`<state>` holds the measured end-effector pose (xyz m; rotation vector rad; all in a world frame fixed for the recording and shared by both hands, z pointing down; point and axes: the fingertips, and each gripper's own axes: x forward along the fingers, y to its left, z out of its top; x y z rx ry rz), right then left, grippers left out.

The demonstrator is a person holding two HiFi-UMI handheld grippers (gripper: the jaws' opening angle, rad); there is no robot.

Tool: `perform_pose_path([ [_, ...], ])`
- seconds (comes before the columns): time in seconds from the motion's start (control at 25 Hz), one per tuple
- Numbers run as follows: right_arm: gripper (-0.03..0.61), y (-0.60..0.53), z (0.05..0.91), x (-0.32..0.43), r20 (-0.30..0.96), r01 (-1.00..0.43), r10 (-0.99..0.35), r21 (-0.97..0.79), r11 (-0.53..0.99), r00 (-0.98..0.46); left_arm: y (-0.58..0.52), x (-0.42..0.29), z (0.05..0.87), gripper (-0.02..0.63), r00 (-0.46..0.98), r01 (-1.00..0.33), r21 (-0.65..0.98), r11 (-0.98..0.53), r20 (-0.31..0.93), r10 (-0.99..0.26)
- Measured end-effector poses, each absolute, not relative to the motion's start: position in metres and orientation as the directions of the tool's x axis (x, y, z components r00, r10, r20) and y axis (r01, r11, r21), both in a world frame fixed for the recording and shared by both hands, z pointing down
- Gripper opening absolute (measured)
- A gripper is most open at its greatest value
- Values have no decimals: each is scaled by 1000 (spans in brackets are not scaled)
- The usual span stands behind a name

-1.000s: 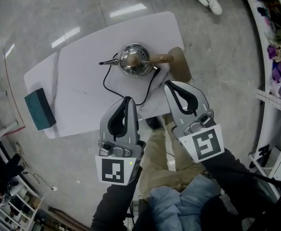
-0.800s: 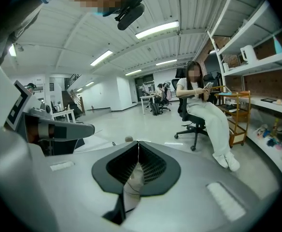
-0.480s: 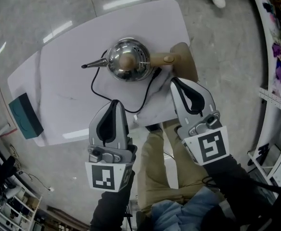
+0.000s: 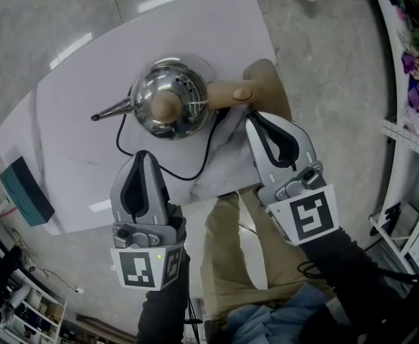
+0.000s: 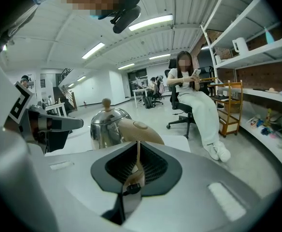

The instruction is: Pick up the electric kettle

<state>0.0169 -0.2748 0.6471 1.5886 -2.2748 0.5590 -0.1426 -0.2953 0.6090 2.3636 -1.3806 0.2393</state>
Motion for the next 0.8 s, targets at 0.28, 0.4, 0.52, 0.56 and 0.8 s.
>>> perform_pose_path([
  [0.28,150,-278,663,26,473,-954,-829,-131,271,-300,-309,-152,628,33,473,-879,241,-411,339,-813],
  [0.4,221,-280,669,29,480,-959,-831,-130,251,-282,-313,-156,631,93,455,-887,248,-389,336,-825],
  [0.52,256,-283,673,30,482,-962,-833,-128,240,-272,-318,-159,632,123,441,-893,256,-371,323,-837],
  [0.56,258,-285,673,31,480,-962,-834,-128,239,-271,-320,-160,632,124,436,-894,258,-366,318,-842],
  [0.8,261,-298,677,34,474,-960,-835,-131,248,-280,-337,-167,632,126,406,-905,258,-337,291,-866],
])
